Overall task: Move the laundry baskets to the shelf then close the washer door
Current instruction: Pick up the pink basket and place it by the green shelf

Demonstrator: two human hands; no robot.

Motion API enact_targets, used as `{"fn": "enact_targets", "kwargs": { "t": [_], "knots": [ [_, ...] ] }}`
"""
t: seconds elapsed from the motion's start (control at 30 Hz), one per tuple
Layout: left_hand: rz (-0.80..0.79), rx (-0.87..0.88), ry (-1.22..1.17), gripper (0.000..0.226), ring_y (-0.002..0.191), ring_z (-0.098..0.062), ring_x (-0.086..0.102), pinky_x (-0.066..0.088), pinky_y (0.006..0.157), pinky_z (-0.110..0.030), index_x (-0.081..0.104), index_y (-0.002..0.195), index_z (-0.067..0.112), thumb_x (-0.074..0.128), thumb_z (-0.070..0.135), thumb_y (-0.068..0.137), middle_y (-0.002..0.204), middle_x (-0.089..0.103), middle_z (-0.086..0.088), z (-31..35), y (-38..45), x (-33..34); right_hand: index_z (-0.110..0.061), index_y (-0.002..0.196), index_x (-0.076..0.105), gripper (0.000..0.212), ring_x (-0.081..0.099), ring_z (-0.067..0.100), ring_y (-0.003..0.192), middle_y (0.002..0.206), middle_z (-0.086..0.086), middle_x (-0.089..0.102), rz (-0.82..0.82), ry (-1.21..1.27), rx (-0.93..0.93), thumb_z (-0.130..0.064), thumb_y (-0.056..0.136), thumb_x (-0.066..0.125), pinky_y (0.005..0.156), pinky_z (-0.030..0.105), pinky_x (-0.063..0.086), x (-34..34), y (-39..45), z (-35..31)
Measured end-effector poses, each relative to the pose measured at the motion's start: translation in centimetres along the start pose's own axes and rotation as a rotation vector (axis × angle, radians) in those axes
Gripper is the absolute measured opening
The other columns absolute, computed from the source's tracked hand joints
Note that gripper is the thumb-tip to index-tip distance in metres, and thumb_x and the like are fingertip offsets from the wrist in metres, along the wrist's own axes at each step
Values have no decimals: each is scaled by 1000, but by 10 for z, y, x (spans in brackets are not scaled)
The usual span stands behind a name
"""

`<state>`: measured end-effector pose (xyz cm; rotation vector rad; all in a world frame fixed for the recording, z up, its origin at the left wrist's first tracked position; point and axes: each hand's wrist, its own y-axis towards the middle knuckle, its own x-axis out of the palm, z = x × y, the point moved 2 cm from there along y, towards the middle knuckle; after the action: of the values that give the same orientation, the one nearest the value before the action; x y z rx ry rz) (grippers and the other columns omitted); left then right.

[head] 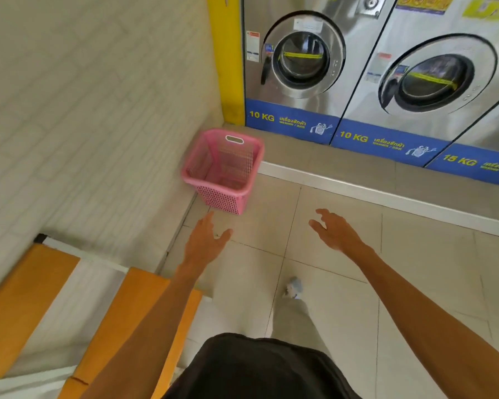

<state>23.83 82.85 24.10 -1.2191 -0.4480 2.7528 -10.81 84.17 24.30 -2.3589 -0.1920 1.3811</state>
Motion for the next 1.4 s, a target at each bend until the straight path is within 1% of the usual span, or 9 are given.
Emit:
{"fn": "enact_targets", "kwargs": {
  "t": [0.23, 0.37, 0.6, 0.77, 0.83, 1.0, 1.2, 1.33, 1.4],
  "knots": [
    [121, -106, 112, 84, 139, -32, 34, 33, 111, -49, 28, 153, 18, 63, 56, 86, 149, 41, -12, 54, 132, 6, -18, 146, 38, 61, 46, 32, 132, 143, 13, 51, -76, -86, -101, -54, 97, 41, 108, 46, 36, -88, 185, -4],
    [159, -186, 175, 87, 142, -31, 29, 28, 114, -49, 25, 154, 18, 60, 59, 86, 156, 34, -10, 81, 191, 16, -11, 143, 44, 57, 52, 35, 126, 137, 17, 56, -150, -159, -215, -46, 98, 47, 103, 42, 40, -134, 287, -14],
    [214, -472, 118, 91, 147, -33, 22, 25, 117, -55, 19, 155, 21, 57, 65, 84, 161, 25, -10, 84, 250, 24, -2, 137, 48, 51, 56, 38, 120, 130, 24, 58, -275, -306, -361, -35, 98, 54, 97, 40, 41, -175, 428, -73],
    [289, -631, 58, 92, 147, -34, 23, 25, 117, -57, 21, 155, 22, 59, 66, 83, 161, 25, -10, 71, 299, 26, 3, 131, 49, 49, 56, 41, 117, 125, 27, 60, -353, -378, -440, -32, 97, 55, 95, 44, 44, -168, 524, -118],
    [261, -702, 49, 94, 148, -35, 20, 21, 117, -60, 19, 155, 22, 58, 67, 83, 162, 23, -10, 68, 317, 27, 4, 127, 50, 49, 57, 41, 114, 123, 27, 60, -414, -448, -443, -34, 97, 54, 94, 44, 45, -164, 550, -130],
    [197, -819, -22, 95, 151, -36, 6, 9, 118, -64, 12, 157, 25, 53, 70, 84, 165, 9, -10, 68, 368, 35, -7, 117, 55, 73, 58, 35, 111, 121, 17, 62, -561, -591, -519, -68, 79, 40, 91, 47, 48, -148, 624, -146],
    [181, -947, -126, 95, 151, -37, 9, 11, 118, -64, 14, 156, 22, 59, 65, 84, 164, 12, -13, 69, 412, 57, -15, 135, 50, 61, 56, 32, 121, 133, 12, 58, -724, -648, -610, -56, 91, 49, 97, 43, 46, -118, 665, -185],
    [237, -1042, -212, 97, 150, -37, 13, 18, 118, -61, 14, 156, 19, 63, 61, 83, 164, 15, -14, 48, 450, 84, -10, 138, 46, 54, 59, 31, 118, 131, 13, 59, -772, -561, -589, -43, 96, 53, 92, 36, 47, -71, 710, -207],
    [249, -1078, -268, 101, 150, -36, 15, 21, 117, -60, 12, 157, 19, 65, 61, 82, 164, 15, -13, 32, 474, 103, -8, 140, 42, 58, 63, 29, 110, 129, 12, 60, -740, -523, -564, -42, 95, 54, 84, 34, 54, -44, 739, -214]
  ]
}}
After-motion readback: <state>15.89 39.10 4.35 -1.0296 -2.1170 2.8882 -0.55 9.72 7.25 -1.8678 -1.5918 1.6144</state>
